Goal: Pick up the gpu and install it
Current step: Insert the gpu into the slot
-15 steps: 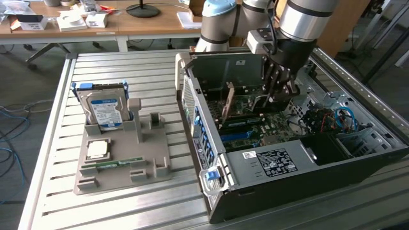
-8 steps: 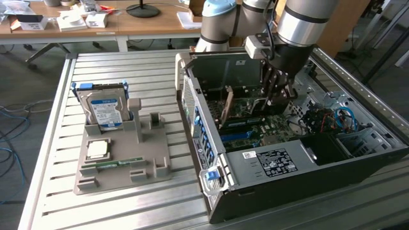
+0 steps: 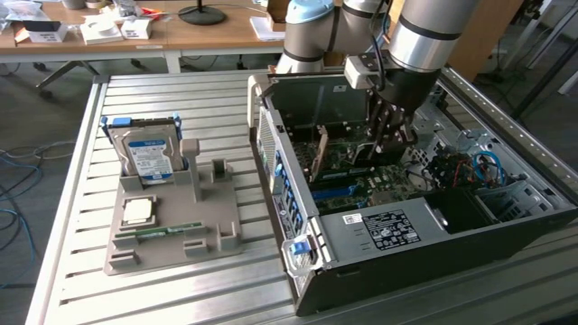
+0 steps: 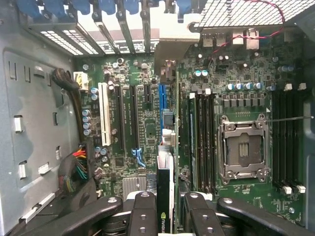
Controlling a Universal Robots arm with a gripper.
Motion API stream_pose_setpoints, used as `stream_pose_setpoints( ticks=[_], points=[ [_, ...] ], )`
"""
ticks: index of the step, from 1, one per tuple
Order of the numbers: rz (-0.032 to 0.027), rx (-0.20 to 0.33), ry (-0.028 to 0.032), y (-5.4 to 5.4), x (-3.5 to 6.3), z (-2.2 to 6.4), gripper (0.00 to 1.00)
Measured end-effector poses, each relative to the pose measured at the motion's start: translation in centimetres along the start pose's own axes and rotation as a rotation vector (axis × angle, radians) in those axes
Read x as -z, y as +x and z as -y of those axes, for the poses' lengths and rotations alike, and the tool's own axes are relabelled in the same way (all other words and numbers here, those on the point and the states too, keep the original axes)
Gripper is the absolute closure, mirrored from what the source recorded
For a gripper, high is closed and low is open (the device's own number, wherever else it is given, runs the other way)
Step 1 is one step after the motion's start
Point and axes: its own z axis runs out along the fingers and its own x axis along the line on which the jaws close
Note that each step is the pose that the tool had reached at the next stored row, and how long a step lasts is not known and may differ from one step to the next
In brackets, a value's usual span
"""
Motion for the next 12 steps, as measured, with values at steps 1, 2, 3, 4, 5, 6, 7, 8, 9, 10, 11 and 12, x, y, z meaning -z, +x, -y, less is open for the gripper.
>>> stream_pose_setpoints(
  ticks=[1, 2, 3, 4, 5, 6, 7, 8, 9, 10, 11, 12],
  points=[
    [0.0000, 0.000, 0.0000, 0.00, 0.00, 0.00, 0.74],
    [0.0000, 0.000, 0.0000, 0.00, 0.00, 0.00, 0.74],
    [-0.0001, 0.000, 0.0000, 0.00, 0.00, 0.00, 0.74],
    [0.0001, 0.000, 0.0001, 0.00, -0.01, -0.02, 0.74],
    [0.0001, 0.000, 0.0001, 0.00, -0.01, -0.08, 0.74],
    [0.0002, 0.000, 0.0002, 0.01, -0.01, -0.15, 0.74],
    [0.0002, 0.000, 0.0004, 0.01, -0.01, -0.21, 0.74],
    [0.0003, 0.000, 0.0005, 0.02, -0.02, -0.28, 0.74],
    [0.0002, 0.000, 0.0005, 0.02, -0.01, -0.30, 0.74],
    [0.0001, 0.000, 0.0005, 0.02, -0.01, -0.32, 0.74],
    [0.0002, 0.000, 0.0005, 0.02, -0.01, -0.33, 0.74],
    [0.0002, 0.000, 0.0005, 0.03, -0.01, -0.33, 0.74]
  ],
)
